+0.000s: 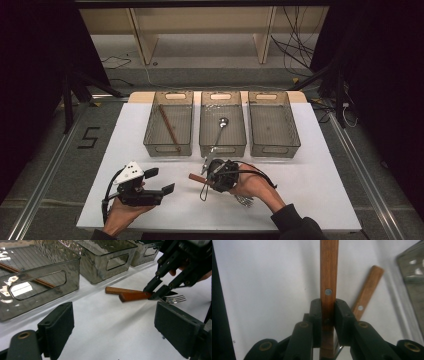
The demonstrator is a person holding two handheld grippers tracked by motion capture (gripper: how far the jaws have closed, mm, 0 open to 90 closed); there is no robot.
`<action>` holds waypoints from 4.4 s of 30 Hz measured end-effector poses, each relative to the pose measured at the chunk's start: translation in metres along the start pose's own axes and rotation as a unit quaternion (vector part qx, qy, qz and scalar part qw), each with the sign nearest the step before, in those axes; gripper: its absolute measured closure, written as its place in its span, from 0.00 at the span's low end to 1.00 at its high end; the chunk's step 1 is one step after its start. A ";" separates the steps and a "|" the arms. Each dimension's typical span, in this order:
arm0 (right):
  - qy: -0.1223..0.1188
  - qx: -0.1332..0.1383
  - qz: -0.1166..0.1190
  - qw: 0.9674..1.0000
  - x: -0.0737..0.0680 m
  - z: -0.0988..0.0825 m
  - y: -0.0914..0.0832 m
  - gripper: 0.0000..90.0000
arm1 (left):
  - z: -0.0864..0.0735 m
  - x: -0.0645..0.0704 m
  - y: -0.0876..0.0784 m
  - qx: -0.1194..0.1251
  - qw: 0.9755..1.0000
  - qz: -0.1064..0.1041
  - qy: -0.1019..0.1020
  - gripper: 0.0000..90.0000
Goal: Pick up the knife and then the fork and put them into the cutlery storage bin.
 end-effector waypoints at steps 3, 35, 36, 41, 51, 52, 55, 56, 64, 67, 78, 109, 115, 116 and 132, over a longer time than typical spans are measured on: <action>0.017 0.019 -0.002 1.000 0.005 0.002 -0.007 0.87 | 0.000 0.000 0.000 0.002 1.000 0.001 -0.001 0.17; 0.120 0.181 -0.017 0.976 0.061 0.012 -0.082 0.87 | 0.002 -0.003 -0.004 0.012 1.000 0.010 0.000 0.17; 0.127 0.185 -0.022 0.974 0.065 0.011 -0.085 0.87 | 0.002 -0.004 -0.004 0.012 1.000 0.010 0.001 0.17; 0.157 0.211 -0.036 0.964 0.085 0.007 -0.102 0.87 | 0.002 -0.005 -0.004 0.013 1.000 0.012 0.003 0.17; 0.215 0.251 -0.065 0.942 0.125 -0.003 -0.132 0.87 | 0.002 -0.008 -0.006 0.015 1.000 0.018 -0.002 0.17; 0.219 0.254 -0.066 0.940 0.129 -0.004 -0.135 0.87 | 0.002 -0.009 -0.006 0.015 1.000 0.019 -0.002 0.17; 0.228 0.259 -0.073 0.936 0.137 -0.005 -0.140 0.87 | 0.001 -0.010 -0.007 0.017 1.000 0.021 -0.002 0.17; 0.231 0.260 -0.076 0.935 0.140 -0.005 -0.141 0.87 | 0.001 -0.010 -0.007 0.015 1.000 0.021 -0.001 0.17; 0.256 0.270 -0.090 0.924 0.162 -0.007 -0.150 0.87 | 0.001 -0.011 -0.008 0.015 1.000 0.022 -0.001 0.17; 0.267 0.273 -0.095 0.919 0.170 -0.009 -0.152 0.87 | 0.001 -0.011 -0.009 0.017 1.000 0.023 -0.003 0.17; 0.308 0.284 -0.113 0.901 0.201 -0.014 -0.155 0.86 | 0.001 -0.011 -0.009 0.017 1.000 0.023 -0.002 0.17; 0.396 0.247 -0.141 0.873 0.250 -0.047 -0.110 0.86 | 0.001 -0.010 -0.008 0.019 1.000 0.022 -0.001 0.17; 0.404 0.243 -0.141 0.870 0.251 -0.053 -0.105 0.86 | 0.001 -0.009 -0.008 0.018 1.000 0.021 -0.002 0.17; 0.409 0.242 -0.141 0.869 0.251 -0.054 -0.104 0.86 | 0.001 -0.010 -0.008 0.018 1.000 0.021 -0.002 0.17; 0.419 0.235 -0.143 0.865 0.244 -0.051 -0.103 0.60 | 0.001 -0.010 -0.008 0.017 1.000 0.022 -0.002 0.17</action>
Point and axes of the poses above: each handheld gripper's, and its own axes: y roughly forward along the jaws, z roughly out of its top, x roughly to its right, the point moved 8 cm from there along y, roughly forward along the jaws, and after that the axes turned 12 degrees about y, right-handed, at the moved point
